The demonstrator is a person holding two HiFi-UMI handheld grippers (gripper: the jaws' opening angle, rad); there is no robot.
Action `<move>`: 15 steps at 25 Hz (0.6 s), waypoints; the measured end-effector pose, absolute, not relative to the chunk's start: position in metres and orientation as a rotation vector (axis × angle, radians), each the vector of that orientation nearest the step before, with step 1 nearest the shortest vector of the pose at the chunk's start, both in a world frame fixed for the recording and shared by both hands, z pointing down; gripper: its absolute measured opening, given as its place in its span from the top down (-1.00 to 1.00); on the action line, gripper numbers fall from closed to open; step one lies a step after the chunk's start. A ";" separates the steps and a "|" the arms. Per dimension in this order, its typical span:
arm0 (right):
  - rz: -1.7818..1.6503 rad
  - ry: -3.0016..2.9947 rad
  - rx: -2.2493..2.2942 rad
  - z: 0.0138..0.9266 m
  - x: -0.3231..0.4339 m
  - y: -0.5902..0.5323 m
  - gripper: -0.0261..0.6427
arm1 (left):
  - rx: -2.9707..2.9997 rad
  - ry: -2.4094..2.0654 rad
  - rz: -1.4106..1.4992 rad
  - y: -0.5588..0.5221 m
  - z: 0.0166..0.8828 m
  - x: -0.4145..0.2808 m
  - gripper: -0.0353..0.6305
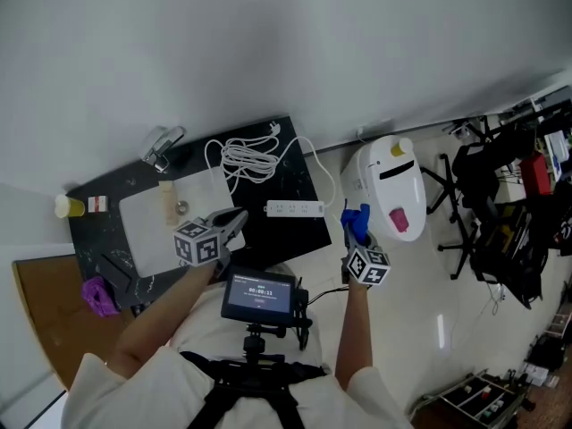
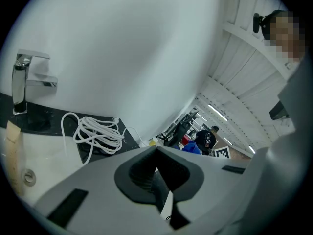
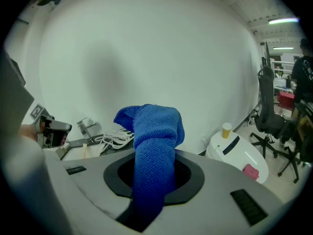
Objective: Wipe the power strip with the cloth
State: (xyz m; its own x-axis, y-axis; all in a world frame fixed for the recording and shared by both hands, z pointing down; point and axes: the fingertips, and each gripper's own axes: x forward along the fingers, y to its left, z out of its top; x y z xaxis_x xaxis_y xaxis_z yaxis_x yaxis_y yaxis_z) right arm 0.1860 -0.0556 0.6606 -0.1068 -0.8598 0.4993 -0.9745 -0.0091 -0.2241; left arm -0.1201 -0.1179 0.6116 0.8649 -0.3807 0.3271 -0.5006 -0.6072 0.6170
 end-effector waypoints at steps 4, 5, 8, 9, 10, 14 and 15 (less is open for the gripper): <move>0.756 -2.109 1.867 0.652 0.194 -0.041 0.66 | 2.287 -0.687 0.202 -0.110 0.599 -0.105 0.88; 0.752 -2.130 1.856 0.647 0.198 -0.040 0.66 | 2.282 -0.700 0.197 -0.107 0.595 -0.098 0.88; 0.731 -2.175 1.838 0.631 0.216 -0.035 0.66 | 2.282 -0.714 0.196 -0.094 0.582 -0.074 0.88; 0.727 -2.185 1.836 0.628 0.222 -0.032 0.66 | 2.284 -0.715 0.198 -0.090 0.578 -0.067 0.88; 0.725 -2.195 1.834 0.624 0.227 -0.029 0.66 | 2.285 -0.720 0.199 -0.086 0.575 -0.061 0.88; 0.721 -2.254 1.819 0.609 0.238 -0.017 0.66 | 2.278 -0.776 0.185 -0.078 0.564 -0.049 0.88; 0.717 -2.268 1.815 0.605 0.242 -0.012 0.66 | 2.275 -0.790 0.178 -0.075 0.561 -0.046 0.88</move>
State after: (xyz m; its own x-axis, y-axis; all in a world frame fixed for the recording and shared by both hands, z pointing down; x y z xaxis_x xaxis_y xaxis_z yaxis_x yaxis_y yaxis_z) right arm 0.2417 -0.0116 0.6050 -0.2569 -0.8788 0.4021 -0.9503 0.1539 -0.2707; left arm -0.0462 -0.0746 0.5609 0.8034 -0.4899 0.3384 -0.5876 -0.5604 0.5836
